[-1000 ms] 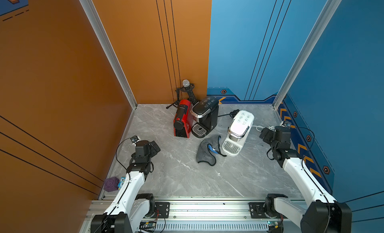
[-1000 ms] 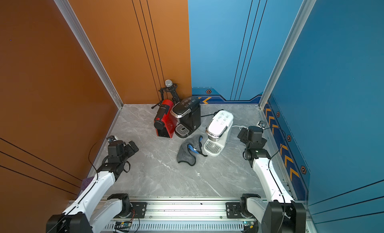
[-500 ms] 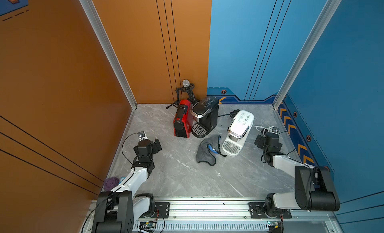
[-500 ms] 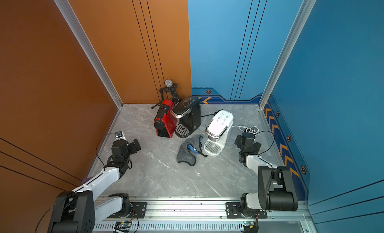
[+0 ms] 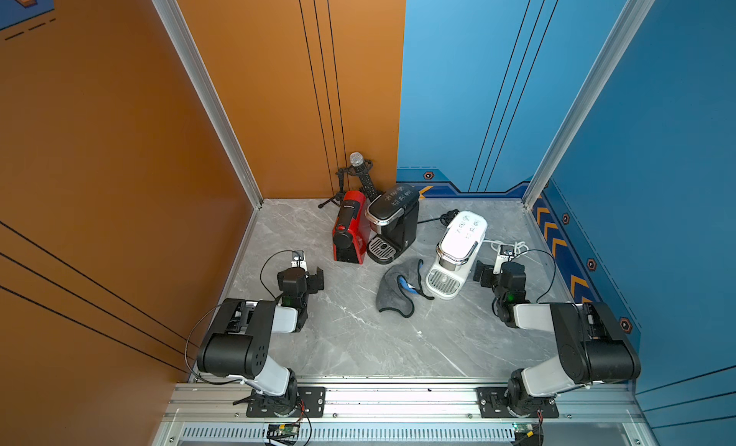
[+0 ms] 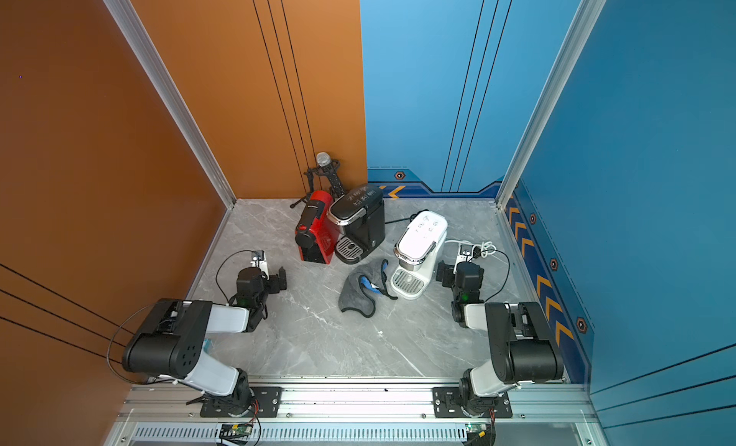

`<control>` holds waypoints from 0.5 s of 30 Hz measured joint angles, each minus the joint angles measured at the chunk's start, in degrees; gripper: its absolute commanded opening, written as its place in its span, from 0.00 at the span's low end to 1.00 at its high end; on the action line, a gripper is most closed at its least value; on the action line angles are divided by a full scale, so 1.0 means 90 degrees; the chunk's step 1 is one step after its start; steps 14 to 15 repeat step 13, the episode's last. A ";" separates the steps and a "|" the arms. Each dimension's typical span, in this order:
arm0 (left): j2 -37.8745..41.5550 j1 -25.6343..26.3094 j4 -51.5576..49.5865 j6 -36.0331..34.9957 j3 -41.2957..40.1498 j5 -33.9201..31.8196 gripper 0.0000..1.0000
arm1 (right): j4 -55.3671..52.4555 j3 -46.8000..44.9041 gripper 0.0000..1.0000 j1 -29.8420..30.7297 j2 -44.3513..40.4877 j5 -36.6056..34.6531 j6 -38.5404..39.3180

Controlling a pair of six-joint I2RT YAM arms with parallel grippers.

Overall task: Wipe the surface of a coffee machine
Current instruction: Reset both arms

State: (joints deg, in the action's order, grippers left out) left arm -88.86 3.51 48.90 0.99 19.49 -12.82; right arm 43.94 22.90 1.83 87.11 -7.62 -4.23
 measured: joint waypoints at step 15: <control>0.0000 0.0036 0.0500 -0.0119 0.0015 -0.0143 0.98 | 0.0075 0.0000 1.00 0.0000 0.0000 0.0017 0.0005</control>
